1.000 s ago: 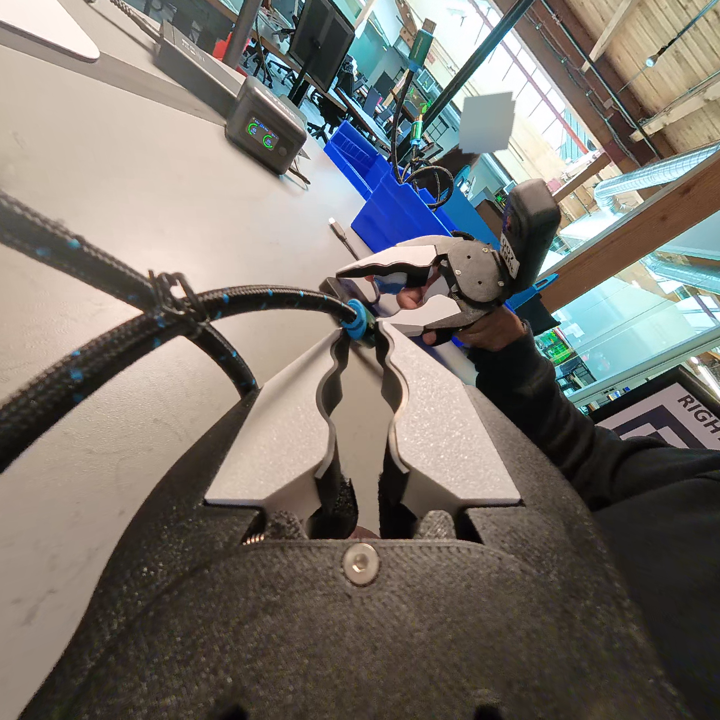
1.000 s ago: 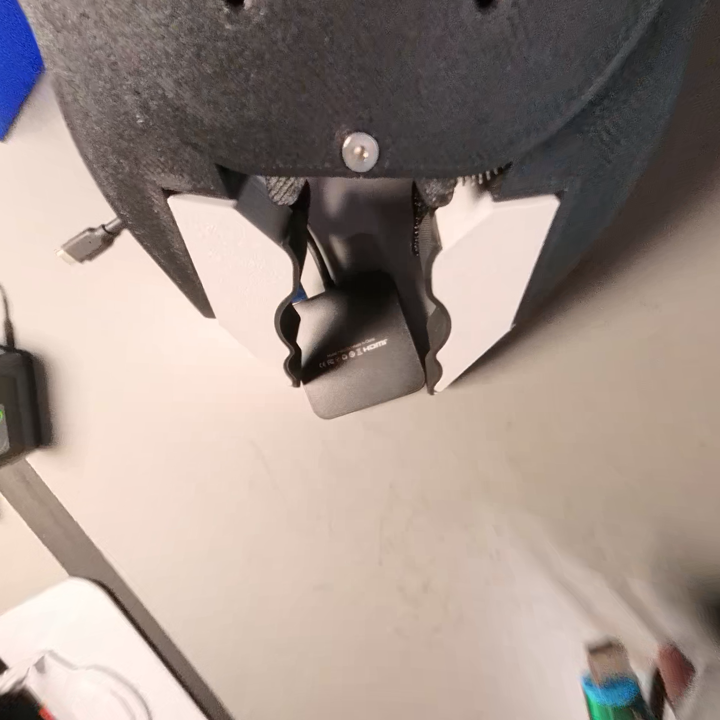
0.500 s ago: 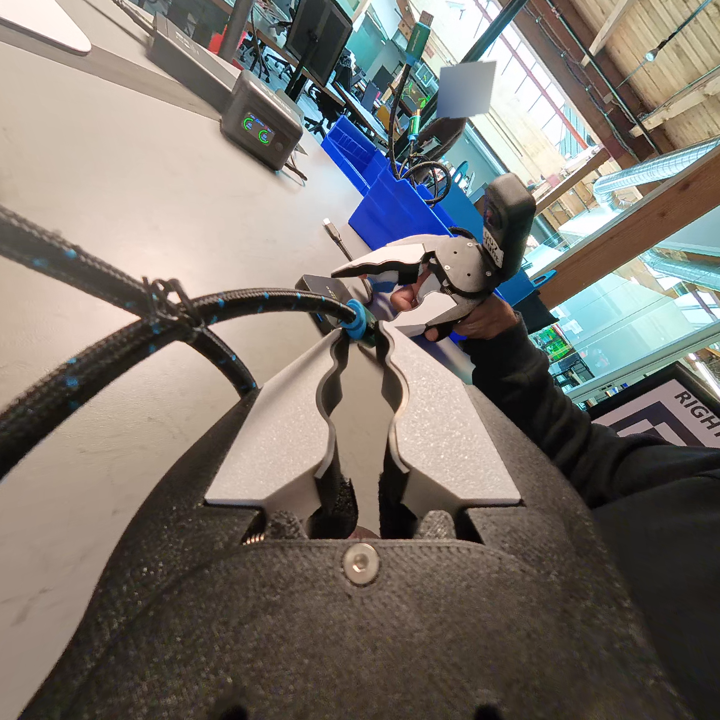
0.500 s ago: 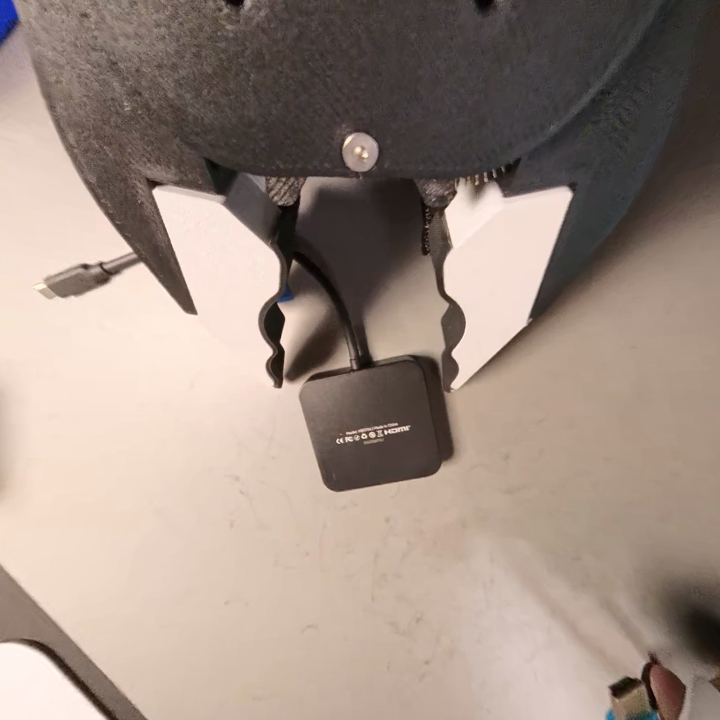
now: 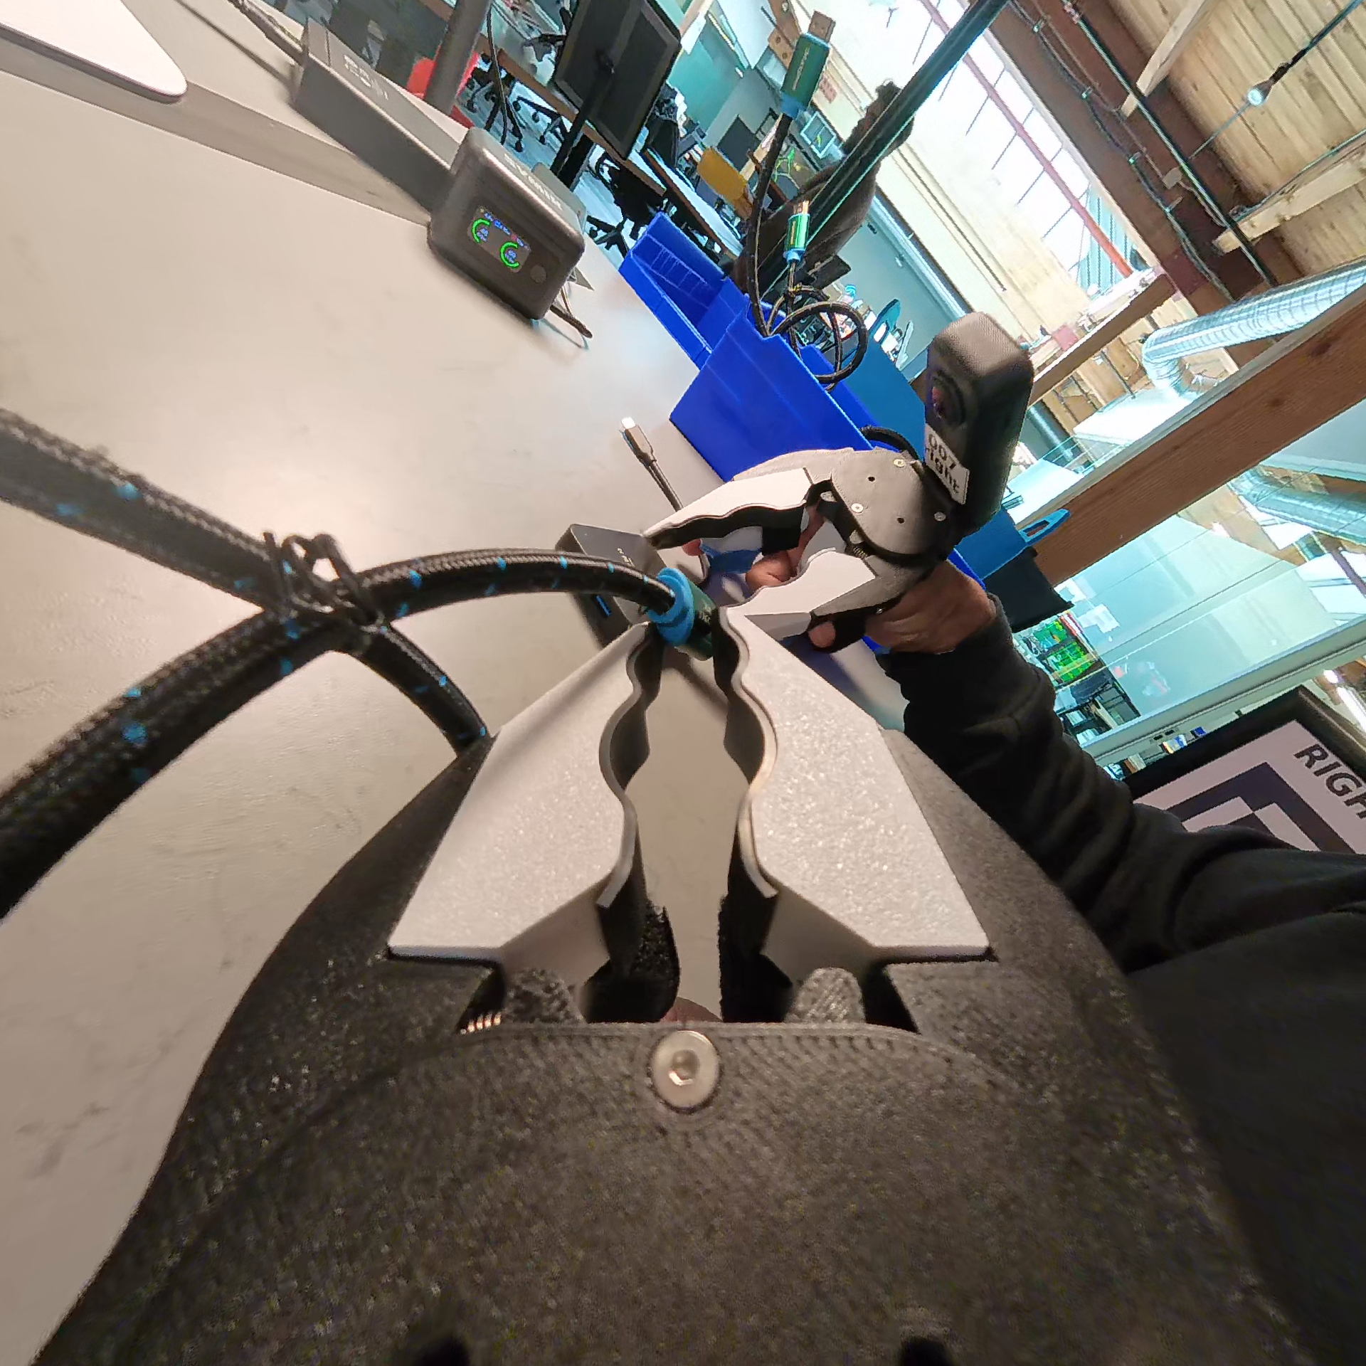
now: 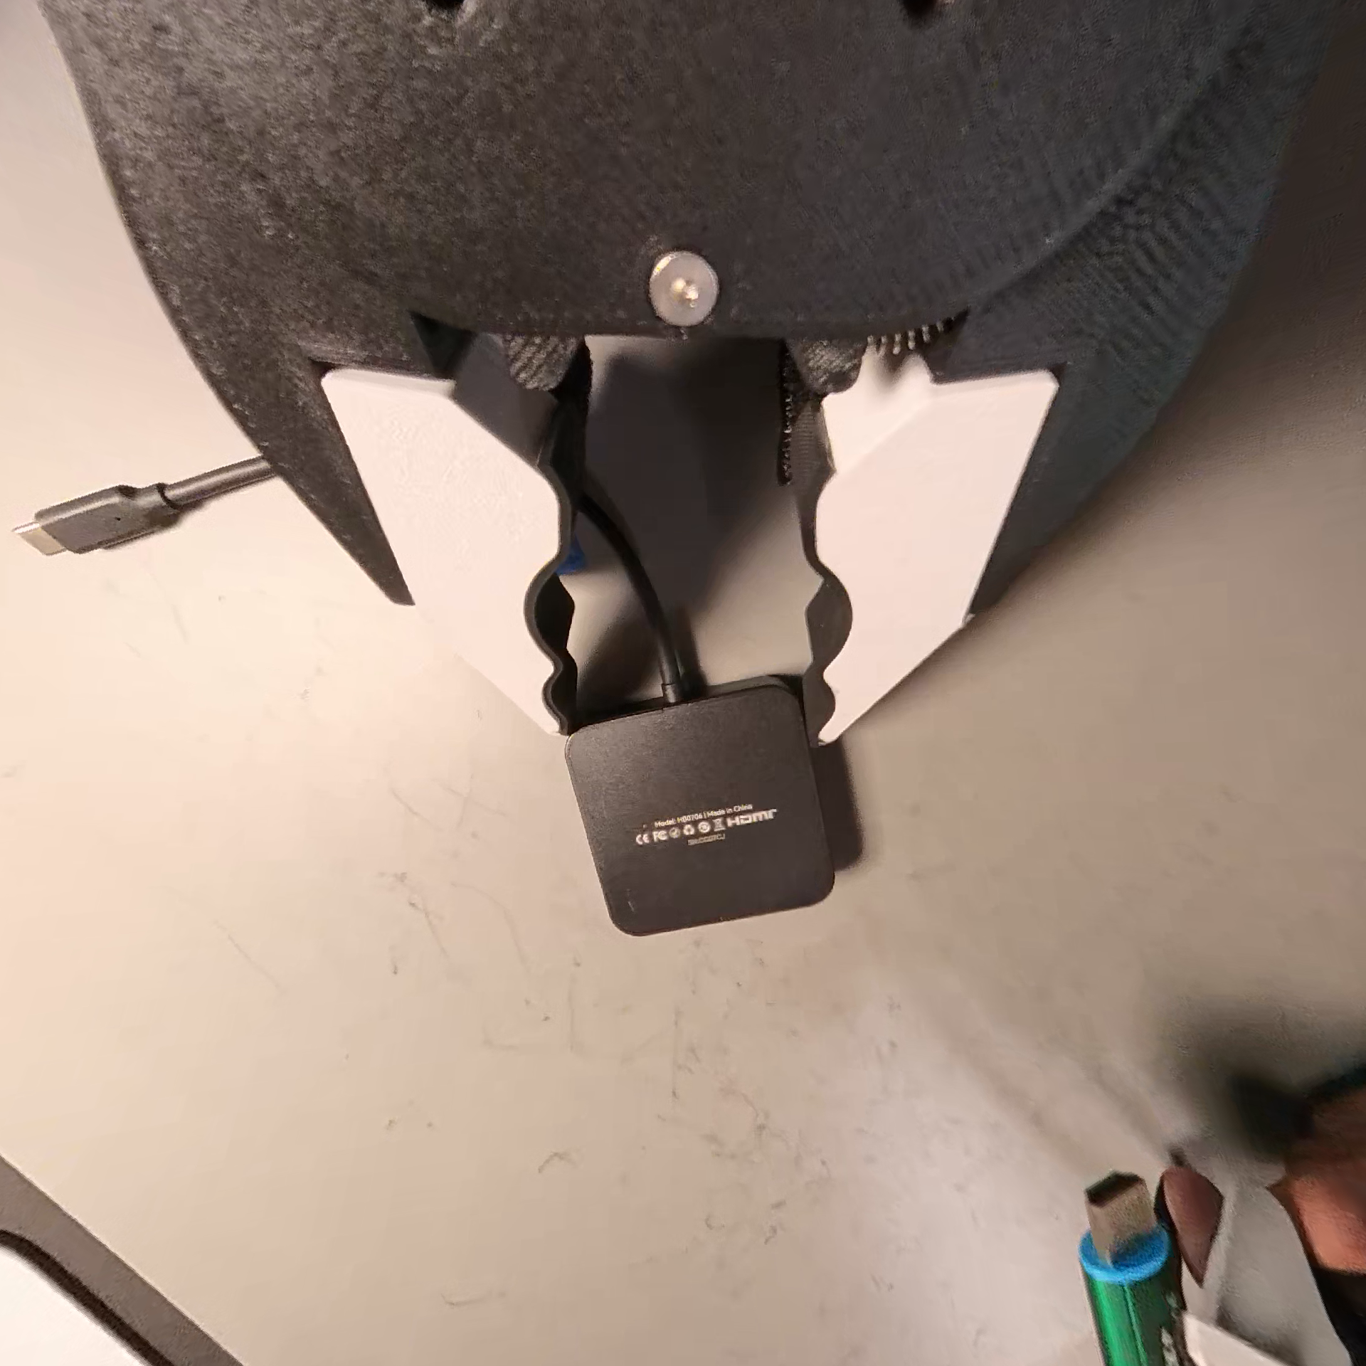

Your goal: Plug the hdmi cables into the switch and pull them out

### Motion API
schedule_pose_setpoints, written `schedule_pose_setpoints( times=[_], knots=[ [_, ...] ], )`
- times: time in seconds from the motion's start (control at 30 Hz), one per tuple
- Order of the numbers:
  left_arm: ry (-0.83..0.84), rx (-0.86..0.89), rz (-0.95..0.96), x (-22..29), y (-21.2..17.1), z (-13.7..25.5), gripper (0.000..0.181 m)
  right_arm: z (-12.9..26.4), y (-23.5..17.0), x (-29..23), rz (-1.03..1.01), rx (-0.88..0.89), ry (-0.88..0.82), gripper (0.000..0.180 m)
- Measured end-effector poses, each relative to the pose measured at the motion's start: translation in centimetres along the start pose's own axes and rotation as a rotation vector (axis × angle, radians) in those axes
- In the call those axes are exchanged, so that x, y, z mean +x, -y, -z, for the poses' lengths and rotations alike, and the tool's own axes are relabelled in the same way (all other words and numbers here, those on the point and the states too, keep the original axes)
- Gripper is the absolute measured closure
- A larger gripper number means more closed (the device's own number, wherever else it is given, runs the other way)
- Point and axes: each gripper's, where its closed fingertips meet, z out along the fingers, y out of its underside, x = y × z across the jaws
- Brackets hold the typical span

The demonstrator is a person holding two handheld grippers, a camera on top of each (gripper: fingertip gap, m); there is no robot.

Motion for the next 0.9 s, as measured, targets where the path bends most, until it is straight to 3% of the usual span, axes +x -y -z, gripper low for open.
schedule_pose_setpoints(
  times=[0.33,0.9],
  knots=[
    [0.005,0.025,0.045,-0.5,0.4,0.3,0.167,0.8,3.6,-0.5,-0.377,0.189,0.13,0.117],
    [0.008,0.029,0.053,-0.7,0.5,0.4,0.167,-0.5,2.6,-2.5,-0.236,0.099,0.15,0.117]
  ],
)
